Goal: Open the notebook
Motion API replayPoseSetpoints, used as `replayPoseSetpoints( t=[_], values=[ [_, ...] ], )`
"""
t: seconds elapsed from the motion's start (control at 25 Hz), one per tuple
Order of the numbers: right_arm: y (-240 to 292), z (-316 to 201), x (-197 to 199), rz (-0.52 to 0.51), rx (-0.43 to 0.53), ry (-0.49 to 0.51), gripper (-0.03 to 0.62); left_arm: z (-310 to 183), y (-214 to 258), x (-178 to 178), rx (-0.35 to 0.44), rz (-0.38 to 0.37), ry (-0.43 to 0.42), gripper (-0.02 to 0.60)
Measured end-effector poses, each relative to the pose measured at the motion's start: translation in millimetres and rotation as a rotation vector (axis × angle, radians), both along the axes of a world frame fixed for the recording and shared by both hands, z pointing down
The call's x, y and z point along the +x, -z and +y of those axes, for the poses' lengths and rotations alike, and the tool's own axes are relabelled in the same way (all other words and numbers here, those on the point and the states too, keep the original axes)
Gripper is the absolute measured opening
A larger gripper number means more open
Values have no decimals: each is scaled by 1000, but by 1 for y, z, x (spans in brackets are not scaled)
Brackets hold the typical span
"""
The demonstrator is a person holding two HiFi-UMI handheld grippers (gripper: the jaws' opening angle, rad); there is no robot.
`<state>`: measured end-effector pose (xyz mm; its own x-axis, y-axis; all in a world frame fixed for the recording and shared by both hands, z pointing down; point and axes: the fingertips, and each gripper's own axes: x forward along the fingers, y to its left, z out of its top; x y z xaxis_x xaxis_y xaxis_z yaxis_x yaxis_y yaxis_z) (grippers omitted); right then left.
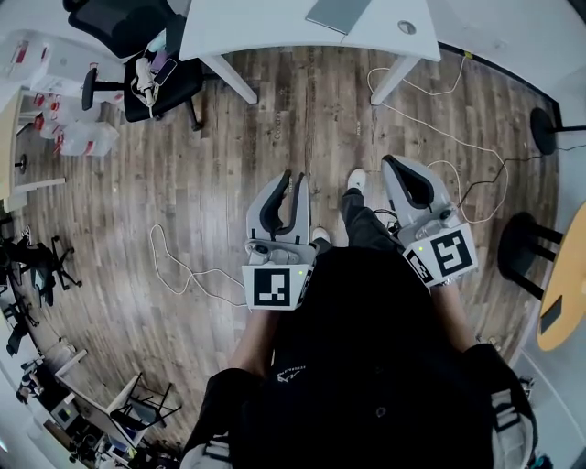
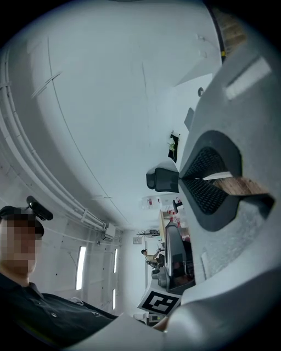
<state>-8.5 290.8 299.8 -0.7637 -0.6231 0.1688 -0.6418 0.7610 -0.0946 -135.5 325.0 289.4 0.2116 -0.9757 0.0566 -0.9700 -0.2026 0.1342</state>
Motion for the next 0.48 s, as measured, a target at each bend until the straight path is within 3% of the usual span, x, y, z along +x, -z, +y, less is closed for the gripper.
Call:
replayPoseSetpoints(
  t=[0.12,0.24,0.48],
  values=[
    [3,-24,0,-5,7,22,5,-24,1,0,13,-53,14,64],
    [6,-50,5,-11,-3,46,5,-49,5,6,8,-60,33,64],
    [4,-102,14,-2,-2,96,5,-99,10,29,-7,3,47,64]
  ],
)
